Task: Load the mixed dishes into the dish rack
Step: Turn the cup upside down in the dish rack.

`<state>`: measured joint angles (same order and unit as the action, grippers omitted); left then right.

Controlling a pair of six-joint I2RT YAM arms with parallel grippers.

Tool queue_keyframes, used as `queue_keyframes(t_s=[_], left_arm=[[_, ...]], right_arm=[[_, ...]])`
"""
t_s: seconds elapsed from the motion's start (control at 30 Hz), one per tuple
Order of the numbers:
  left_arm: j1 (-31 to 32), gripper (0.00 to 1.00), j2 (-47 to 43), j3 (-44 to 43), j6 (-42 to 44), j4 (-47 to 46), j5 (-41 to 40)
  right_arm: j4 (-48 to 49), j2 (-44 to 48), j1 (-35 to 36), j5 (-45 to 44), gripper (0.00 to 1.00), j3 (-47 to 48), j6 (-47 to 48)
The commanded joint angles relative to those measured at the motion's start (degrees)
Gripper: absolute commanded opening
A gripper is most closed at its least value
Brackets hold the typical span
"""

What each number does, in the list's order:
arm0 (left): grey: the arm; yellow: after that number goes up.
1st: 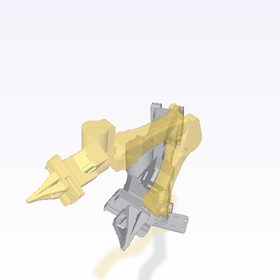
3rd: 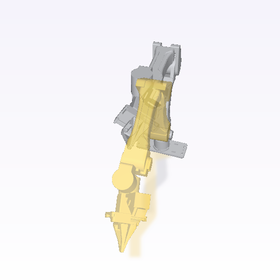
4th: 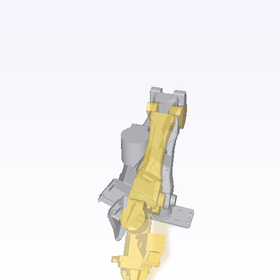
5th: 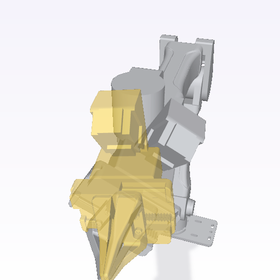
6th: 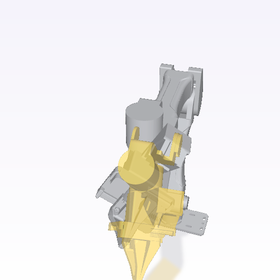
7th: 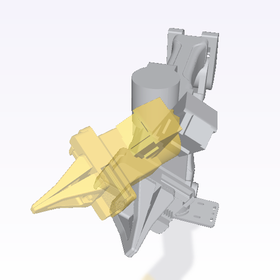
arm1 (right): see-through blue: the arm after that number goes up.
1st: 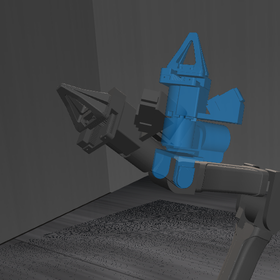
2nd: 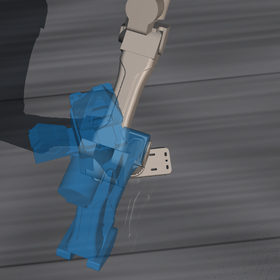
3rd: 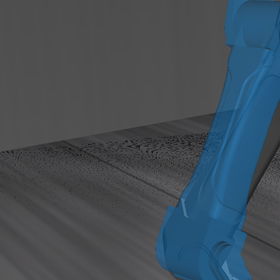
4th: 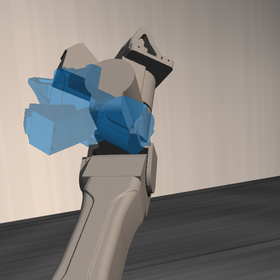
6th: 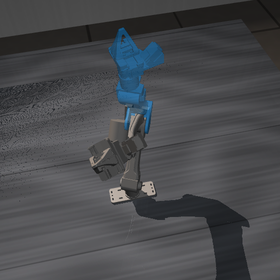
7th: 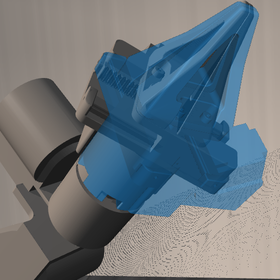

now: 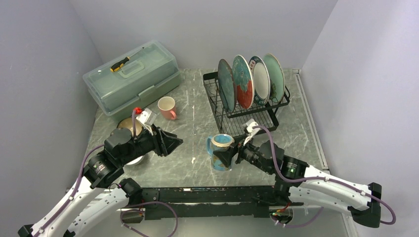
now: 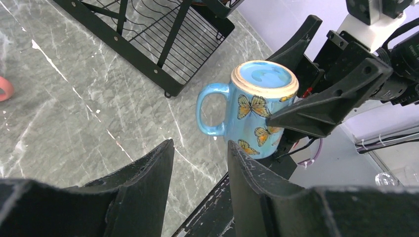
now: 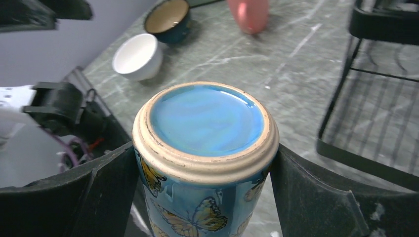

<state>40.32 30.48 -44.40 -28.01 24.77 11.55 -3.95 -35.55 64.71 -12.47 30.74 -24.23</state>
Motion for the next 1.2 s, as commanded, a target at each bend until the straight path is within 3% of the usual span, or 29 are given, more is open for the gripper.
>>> queue_keyframes(t_s=[0.0,0.17,0.27,0.53,0.93,1.17], left_arm=[[0.1,0.49,0.0,-1.9,1.4,-1.0,-0.7],[0.0,0.49,0.3,-1.6,1.8,-1.0,-1.0],[0.0,0.49,0.2,-1.4,1.9,-1.3,-1.0],[0.1,0.49,-0.1,-1.5,2.6,-0.5,-1.2],[0.1,0.49,-1.2,-1.7,3.5,0.7,-1.3],[0.0,0.49,-1.6,-1.8,3.6,1.0,-1.3]], right_arm=[[2.2,5.0,0.2,-9.1,0.40,-0.4,4.4],[2.5,8.5,0.1,-15.0,0.38,-3.3,8.7],[5.7,9.3,0.2,-17.5,0.32,-5.2,12.0],[14.8,8.3,0.1,-20.9,0.28,-8.4,19.3],[36.9,4.9,-0.4,-22.7,0.22,-16.0,31.6],[44.4,1.6,-4.3,-20.7,0.22,-18.6,31.8]])
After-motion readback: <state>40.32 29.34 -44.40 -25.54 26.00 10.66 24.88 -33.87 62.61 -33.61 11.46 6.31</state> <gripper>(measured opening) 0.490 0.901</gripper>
